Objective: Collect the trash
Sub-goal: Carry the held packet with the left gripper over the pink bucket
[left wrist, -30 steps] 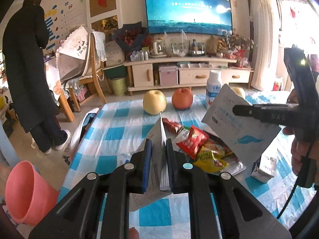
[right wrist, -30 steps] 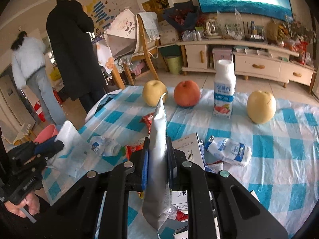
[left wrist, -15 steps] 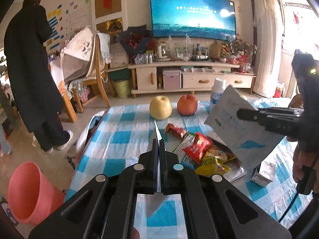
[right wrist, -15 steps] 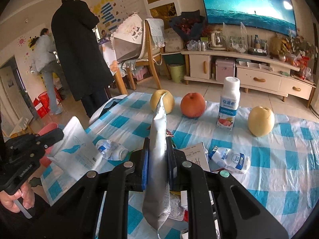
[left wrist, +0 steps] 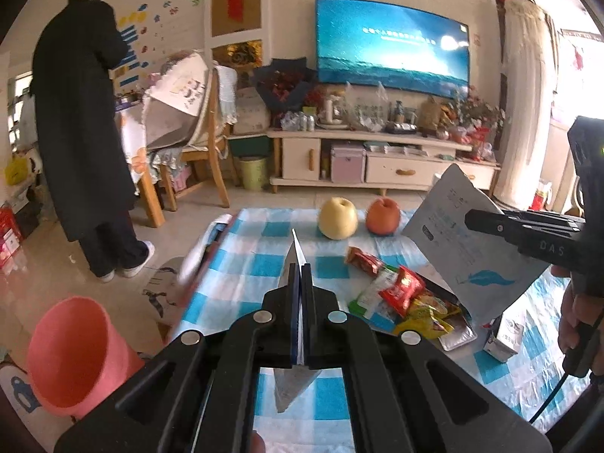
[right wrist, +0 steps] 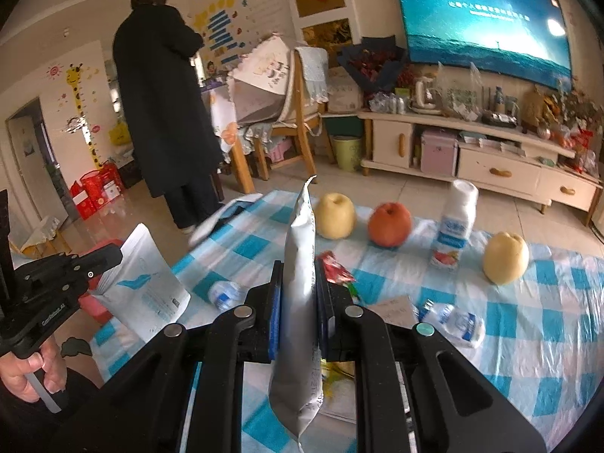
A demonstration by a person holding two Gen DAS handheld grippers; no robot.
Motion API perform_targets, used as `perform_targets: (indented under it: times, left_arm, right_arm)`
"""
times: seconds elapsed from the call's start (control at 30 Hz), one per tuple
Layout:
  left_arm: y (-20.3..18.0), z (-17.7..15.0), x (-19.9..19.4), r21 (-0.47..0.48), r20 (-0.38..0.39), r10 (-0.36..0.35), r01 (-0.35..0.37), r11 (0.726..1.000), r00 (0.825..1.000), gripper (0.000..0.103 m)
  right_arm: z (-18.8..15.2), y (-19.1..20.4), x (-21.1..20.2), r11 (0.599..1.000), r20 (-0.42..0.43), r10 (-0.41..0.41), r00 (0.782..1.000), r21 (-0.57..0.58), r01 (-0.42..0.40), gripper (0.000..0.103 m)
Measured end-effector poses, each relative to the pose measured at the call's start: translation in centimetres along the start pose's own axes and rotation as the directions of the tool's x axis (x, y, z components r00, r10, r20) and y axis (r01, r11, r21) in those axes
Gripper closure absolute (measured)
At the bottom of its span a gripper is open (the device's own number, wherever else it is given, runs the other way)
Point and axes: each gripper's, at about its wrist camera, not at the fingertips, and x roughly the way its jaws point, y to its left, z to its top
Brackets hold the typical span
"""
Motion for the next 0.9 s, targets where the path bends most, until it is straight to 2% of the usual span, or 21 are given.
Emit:
perform_targets:
  times: [0.27,0.5,0.63,0.9]
  left_arm:
    - [5.5,1.8,-3.4,-0.039,0.049,0.078,-0.076,0.996,0.996,0.102]
    - [11.7,3.1,-6.1,-0.074,0.085,0.157,-0.151,0.986,0.984,0.101]
    - [16.1,3.6,-7.3,-0.094,0.099,0.211,-0.202,0.975,0.972,0.101]
    - [25.4,3.6,-8.6,-0.139,0.094,0.292,-0.278,0.951,0.952,0.102]
  right_arm:
    - [3.8,7.5,1.5,0.992,0.008,0.095,0.995,-0.079,-0.094,0.087]
    - [6.8,15.4,4.3,0.970,-0.014,0.187,0.982,-0.153,-0.186,0.087]
    - [8.6,21.4,6.2,0.946,-0.024,0.254,0.967,-0.200,-0.253,0.087]
    - [10.6,31.3,11.7,0.906,-0.069,0.353,0.933,-0.223,-0.359,0.087]
